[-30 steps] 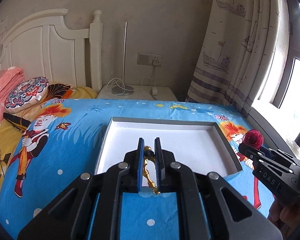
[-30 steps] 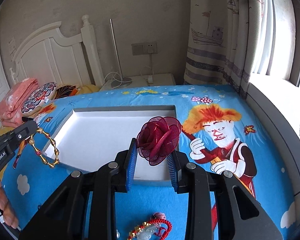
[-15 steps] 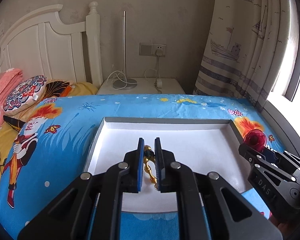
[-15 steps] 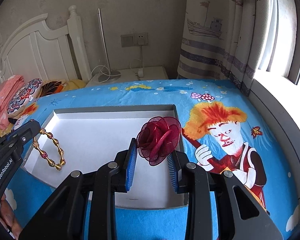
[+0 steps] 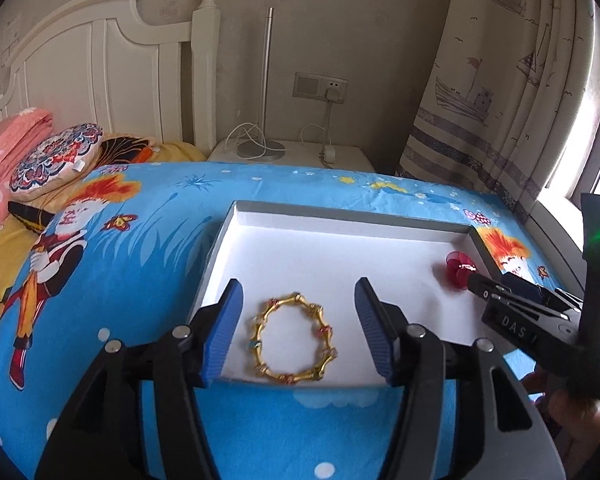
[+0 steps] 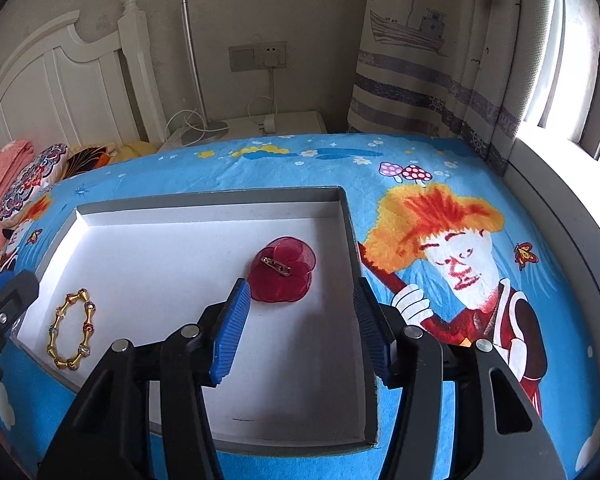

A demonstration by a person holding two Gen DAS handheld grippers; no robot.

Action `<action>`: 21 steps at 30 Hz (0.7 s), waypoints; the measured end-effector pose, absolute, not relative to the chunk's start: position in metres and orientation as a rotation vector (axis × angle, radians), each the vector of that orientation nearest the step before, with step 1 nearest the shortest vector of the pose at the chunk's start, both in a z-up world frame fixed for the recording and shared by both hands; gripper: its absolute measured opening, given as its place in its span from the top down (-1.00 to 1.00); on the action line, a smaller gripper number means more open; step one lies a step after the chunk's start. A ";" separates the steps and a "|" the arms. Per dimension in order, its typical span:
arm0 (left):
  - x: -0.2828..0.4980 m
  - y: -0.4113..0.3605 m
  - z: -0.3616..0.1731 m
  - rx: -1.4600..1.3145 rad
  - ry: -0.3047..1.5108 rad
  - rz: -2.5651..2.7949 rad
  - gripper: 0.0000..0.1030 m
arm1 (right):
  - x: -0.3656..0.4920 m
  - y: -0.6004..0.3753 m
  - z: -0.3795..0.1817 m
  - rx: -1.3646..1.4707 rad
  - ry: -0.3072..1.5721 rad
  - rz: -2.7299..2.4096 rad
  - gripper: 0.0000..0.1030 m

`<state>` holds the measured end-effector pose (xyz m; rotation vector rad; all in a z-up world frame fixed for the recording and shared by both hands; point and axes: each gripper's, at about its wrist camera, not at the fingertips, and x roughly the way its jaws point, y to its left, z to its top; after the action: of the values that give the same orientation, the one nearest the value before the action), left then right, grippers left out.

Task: Organize jewelry
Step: 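Carry both items into the white tray and open both tools, then grasp the green pendant on black cord with the left tool while the right tool reaches the red cord bracelet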

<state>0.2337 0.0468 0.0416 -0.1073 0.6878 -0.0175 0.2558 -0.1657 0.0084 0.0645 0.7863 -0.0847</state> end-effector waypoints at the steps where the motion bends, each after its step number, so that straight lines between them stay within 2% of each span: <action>1: 0.225 0.050 0.042 -0.102 0.684 -0.013 -0.12 | 0.253 -0.167 0.009 0.076 0.792 -0.078 0.00; 3: 0.202 0.055 0.043 -0.094 0.674 -0.014 -0.23 | 0.241 -0.169 0.013 0.080 0.779 -0.058 -0.03; 6: 0.172 0.055 0.041 -0.092 0.672 -0.034 -0.41 | 0.212 -0.171 0.016 0.069 0.755 -0.058 -0.29; 13: 0.131 0.076 0.024 -0.113 0.728 0.037 -0.45 | 0.168 -0.176 0.007 0.068 0.783 -0.058 -0.30; 21: 0.088 0.085 0.013 -0.111 0.765 0.044 -0.45 | 0.176 -0.196 -0.007 0.081 0.830 -0.121 -0.30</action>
<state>0.0881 0.0855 0.0131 -0.1113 0.7650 0.0444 0.1763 -0.1957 -0.0073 0.0809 0.8299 -0.1212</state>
